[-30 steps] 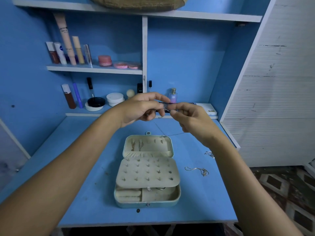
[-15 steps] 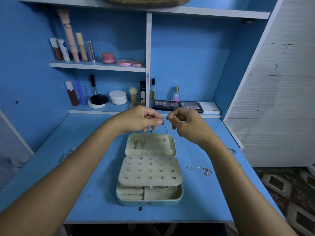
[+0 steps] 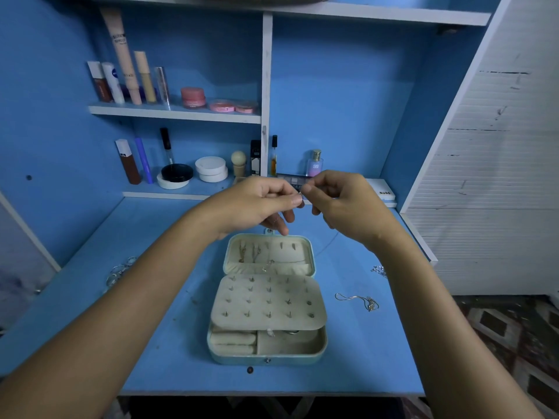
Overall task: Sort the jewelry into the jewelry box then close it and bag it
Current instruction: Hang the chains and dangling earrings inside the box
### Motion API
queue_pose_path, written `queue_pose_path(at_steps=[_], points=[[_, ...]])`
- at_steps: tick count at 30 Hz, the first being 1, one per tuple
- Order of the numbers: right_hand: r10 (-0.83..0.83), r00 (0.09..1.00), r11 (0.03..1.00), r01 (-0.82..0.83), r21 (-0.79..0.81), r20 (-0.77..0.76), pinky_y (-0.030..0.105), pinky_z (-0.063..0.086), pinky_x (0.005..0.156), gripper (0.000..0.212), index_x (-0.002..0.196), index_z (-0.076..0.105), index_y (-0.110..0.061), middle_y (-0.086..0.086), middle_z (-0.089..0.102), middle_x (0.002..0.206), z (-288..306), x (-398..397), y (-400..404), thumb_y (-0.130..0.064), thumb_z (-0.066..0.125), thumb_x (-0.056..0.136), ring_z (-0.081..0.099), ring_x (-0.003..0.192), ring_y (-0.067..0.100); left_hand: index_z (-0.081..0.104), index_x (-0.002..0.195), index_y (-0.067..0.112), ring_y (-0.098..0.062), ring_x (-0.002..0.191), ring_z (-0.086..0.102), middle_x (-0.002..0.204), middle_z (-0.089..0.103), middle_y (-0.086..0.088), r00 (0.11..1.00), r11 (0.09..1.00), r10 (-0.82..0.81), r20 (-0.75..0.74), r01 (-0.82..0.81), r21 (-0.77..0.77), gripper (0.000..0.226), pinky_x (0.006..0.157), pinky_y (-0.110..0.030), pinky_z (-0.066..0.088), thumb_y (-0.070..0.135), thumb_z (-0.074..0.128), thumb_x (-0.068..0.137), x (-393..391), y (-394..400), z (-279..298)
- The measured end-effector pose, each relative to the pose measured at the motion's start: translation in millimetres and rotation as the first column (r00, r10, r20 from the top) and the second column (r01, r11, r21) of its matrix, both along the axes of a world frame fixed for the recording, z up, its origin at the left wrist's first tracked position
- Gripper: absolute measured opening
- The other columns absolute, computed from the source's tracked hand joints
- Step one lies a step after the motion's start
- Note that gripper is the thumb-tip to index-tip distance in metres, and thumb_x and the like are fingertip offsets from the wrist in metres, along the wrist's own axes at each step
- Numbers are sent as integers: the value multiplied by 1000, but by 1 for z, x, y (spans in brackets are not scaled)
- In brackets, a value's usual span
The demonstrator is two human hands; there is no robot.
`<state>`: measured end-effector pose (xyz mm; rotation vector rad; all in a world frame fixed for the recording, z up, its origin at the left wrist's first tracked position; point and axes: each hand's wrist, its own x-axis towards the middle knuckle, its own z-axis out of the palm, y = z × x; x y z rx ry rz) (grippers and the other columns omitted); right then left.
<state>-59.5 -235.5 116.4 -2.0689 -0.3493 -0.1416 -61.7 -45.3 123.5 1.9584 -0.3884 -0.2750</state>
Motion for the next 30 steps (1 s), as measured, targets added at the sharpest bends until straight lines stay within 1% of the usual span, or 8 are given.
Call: queue_pose_path(at_steps=[5,11,16,19,21,24,27,30], points=[[-33,999,999,34,-21,9,9,34,43,19,93,69,-12,-2,64,67,-5,4,0,-29,61,99,50,43,-1,69,106,10,-18,84,75,86,70,3,997,998,35,-73,-38,-41,21,84,-29,58,27,58,99,1,-1,-10],[-72,997,981,63,-186,-40,11,33,39,16,89,71,-18,8,70,76,-31,14,3,-29,62,96,47,42,0,69,106,13,-14,87,75,104,72,-8,984,992,128,-123,-125,35,13,84,-27,58,16,58,100,8,7,-35],[-89,991,959,59,-276,-98,15,36,42,14,90,71,-21,-4,57,64,-56,22,11,-32,64,95,49,52,7,71,94,21,-7,75,73,83,76,3,974,950,223,26,-223,216,6,72,-25,51,17,65,93,12,11,-55],[-113,989,944,77,-320,-98,22,38,49,15,87,71,-22,-8,53,63,-68,26,17,-34,66,93,49,55,9,70,90,25,-3,68,70,73,74,7,965,904,220,144,-257,341,9,75,-34,57,18,66,91,14,13,-64],[-125,987,932,82,-354,-99,25,40,54,14,82,67,-25,-9,54,64,-74,29,21,-36,66,92,52,60,13,71,90,25,-1,63,68,69,72,7,961,877,190,199,-257,405,13,72,-34,60,15,64,92,14,13,-68],[-163,982,895,107,-433,-94,26,41,57,18,78,62,-29,-6,60,74,-79,33,30,-41,65,91,59,71,17,75,96,19,-4,60,69,75,72,3,954,845,182,237,-275,458,17,68,-29,60,9,62,92,17,15,-73],[-214,974,852,151,-502,-69,27,41,61,20,78,58,-30,-2,64,87,-83,35,37,-43,64,91,61,81,21,76,105,17,-11,66,70,79,74,-3,952,813,174,251,-283,510,22,69,-24,57,8,59,93,18,14,-75],[-235,971,829,174,-531,-48,28,42,65,19,82,58,-27,-4,61,87,-84,36,42,-42,63,92,61,86,22,75,113,17,-19,87,67,107,73,-6,946,762,135,295,-289,579,29,77,-22,49,8,55,95,18,11,-73]])
